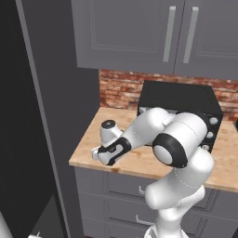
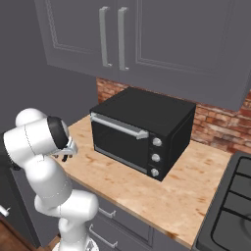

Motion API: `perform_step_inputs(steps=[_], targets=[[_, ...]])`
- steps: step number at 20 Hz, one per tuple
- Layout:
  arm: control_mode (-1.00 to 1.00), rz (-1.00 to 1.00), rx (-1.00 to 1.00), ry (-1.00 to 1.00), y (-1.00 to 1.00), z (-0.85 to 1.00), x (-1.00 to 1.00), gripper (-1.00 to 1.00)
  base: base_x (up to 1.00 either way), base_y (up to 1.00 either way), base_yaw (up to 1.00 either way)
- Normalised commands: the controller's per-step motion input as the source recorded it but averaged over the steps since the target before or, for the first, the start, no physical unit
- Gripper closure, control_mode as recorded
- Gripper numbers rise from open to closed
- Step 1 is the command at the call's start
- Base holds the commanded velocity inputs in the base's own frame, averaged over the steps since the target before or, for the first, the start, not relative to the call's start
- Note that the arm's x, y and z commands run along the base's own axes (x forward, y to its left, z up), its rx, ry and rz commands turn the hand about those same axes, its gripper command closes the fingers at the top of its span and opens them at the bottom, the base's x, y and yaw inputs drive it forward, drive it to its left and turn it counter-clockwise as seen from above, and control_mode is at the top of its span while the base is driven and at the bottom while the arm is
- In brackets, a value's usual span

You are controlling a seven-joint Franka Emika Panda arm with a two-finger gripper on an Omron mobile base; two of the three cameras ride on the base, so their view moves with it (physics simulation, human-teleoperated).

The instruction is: Retrieve the butter from the fridge and place it on a plate on the dining table. Then retrieve the butter knife by the fridge and place it near the plate.

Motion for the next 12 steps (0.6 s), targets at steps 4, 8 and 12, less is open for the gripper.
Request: perform_step_inputs(steps=[4, 8, 12], targets=[[-1.00, 0.00, 0.02, 0.00, -0.08, -0.16, 0.00, -1.00, 0.00, 0.00, 0.00], [-1.00, 0.00, 0.03, 0.00, -0.09, -0.15, 0.00, -1.00, 0.00, 0.00, 0.00], [-1.00, 0.00, 0.02, -0.01, -0.03, -0.16, 0.00, 1.00, 0.00, 0.00, 0.00]])
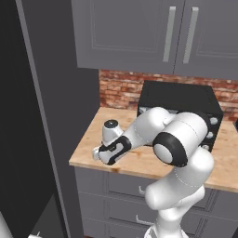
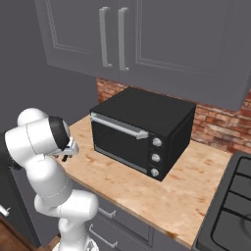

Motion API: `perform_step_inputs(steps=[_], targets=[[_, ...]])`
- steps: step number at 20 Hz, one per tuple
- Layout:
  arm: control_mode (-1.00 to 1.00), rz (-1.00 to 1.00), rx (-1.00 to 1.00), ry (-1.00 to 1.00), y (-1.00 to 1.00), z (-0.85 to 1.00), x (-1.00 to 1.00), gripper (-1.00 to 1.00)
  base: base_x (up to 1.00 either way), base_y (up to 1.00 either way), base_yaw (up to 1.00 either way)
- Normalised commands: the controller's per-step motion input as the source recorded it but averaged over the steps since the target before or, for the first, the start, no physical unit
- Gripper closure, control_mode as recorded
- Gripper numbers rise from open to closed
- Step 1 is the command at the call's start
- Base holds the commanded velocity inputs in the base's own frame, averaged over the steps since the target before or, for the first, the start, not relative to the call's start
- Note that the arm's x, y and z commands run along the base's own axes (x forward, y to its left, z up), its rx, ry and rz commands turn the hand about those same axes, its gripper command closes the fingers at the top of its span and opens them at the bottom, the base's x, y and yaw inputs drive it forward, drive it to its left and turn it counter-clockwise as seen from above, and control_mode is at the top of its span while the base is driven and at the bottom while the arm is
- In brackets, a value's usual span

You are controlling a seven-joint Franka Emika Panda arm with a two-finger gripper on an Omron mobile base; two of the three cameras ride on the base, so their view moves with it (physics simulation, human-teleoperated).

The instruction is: Retrieve the butter from the fridge and place it on a plate on the dining table. Then retrieve the butter knife by the fridge and place it near the plate.

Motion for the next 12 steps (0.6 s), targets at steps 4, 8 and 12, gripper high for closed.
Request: perform_step_inputs(steps=[4, 8, 12], targets=[[-1.00, 0.00, 0.02, -0.04, -0.03, -0.13, 0.00, 1.00, 0.00, 0.00, 0.00], [-1.00, 0.00, 0.01, -0.05, -0.05, -0.09, 0.00, 1.00, 0.00, 0.00, 0.00], [-1.00, 0.00, 0.00, -0.04, -0.02, -0.07, 0.00, 1.00, 0.00, 0.00, 0.00]])
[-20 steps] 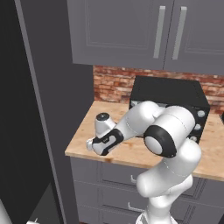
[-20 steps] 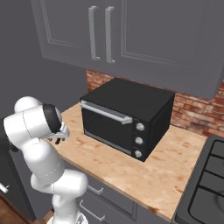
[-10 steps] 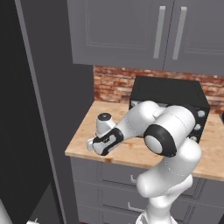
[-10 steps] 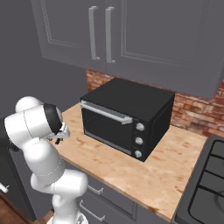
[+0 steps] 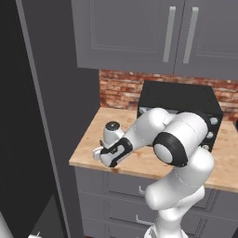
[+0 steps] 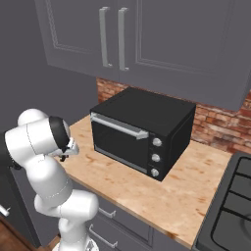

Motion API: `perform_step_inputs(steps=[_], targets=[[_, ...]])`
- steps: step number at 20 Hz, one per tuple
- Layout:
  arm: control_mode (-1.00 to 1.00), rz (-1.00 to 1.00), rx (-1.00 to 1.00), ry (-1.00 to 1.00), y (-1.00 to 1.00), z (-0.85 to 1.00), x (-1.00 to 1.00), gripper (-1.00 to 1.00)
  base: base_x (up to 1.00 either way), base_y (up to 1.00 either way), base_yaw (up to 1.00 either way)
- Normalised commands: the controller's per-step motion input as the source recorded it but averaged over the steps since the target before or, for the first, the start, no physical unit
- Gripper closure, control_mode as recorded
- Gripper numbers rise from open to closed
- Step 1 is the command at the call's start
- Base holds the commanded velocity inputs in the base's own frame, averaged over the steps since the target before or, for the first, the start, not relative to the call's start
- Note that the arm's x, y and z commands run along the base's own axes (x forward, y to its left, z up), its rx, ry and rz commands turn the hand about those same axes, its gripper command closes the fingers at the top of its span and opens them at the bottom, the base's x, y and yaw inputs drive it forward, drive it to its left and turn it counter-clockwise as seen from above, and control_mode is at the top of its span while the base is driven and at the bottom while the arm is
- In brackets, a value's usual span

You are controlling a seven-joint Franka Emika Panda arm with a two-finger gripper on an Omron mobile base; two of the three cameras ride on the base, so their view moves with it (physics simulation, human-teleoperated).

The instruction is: Retrieve the butter from the fridge and place it on a plate on the dining table. Then retrieve the butter knife by the fridge and place it near the plate.

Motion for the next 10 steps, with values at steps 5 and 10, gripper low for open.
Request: perform_step_inputs(steps=[5, 10], targets=[[-1.00, 0.00, 0.00, -0.03, 0.00, -0.04, 0.00, 1.00, 0.00, 0.00, 0.00], [-1.00, 0.00, 0.00, 0.00, 0.00, 0.00, 0.00, 1.00, 0.00, 0.00, 0.00]])
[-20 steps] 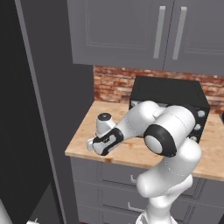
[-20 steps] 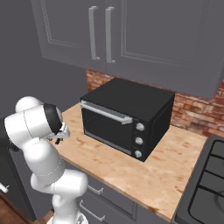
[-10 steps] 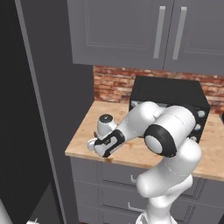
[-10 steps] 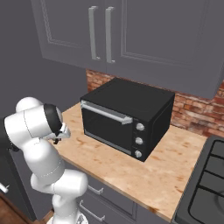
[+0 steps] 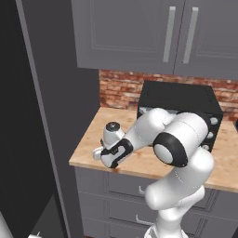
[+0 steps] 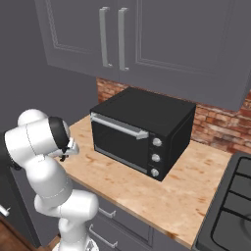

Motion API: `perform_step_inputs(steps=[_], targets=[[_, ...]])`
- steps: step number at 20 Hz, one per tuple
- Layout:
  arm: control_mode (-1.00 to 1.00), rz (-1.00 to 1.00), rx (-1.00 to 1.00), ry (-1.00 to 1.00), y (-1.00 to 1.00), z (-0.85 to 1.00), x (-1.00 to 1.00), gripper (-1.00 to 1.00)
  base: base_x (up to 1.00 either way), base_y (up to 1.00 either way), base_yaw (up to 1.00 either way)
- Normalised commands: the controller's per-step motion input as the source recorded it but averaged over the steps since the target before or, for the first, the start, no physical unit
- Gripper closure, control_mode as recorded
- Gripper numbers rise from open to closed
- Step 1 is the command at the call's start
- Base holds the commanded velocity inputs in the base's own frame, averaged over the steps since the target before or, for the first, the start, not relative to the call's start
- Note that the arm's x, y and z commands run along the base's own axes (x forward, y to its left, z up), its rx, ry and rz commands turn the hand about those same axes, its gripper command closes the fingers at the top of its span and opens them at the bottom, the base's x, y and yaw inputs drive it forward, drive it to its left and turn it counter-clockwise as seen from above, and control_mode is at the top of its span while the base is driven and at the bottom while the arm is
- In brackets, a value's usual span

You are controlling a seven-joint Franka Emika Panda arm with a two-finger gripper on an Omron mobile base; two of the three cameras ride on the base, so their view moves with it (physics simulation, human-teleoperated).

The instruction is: Retrieve the butter from the fridge and place it on a plate on the dining table. Then retrieve the butter knife by the fridge and place it near the plate.

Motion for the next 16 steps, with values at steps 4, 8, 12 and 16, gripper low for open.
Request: perform_step_inputs(steps=[4, 8, 12, 16], targets=[[-1.00, 0.00, 0.01, 0.00, -0.02, -0.01, 0.03, 1.00, 0.00, 0.00, 0.00], [-1.00, 0.00, 0.02, -0.02, -0.06, -0.03, 0.01, 1.00, 0.00, 0.00, 0.00], [-1.00, 0.00, 0.04, -0.01, -0.01, 0.29, -0.04, 1.00, 0.00, 0.00, 0.00], [-1.00, 0.00, 0.00, 0.00, 0.00, 0.42, -0.16, 1.00, 0.00, 0.00, 0.00]])
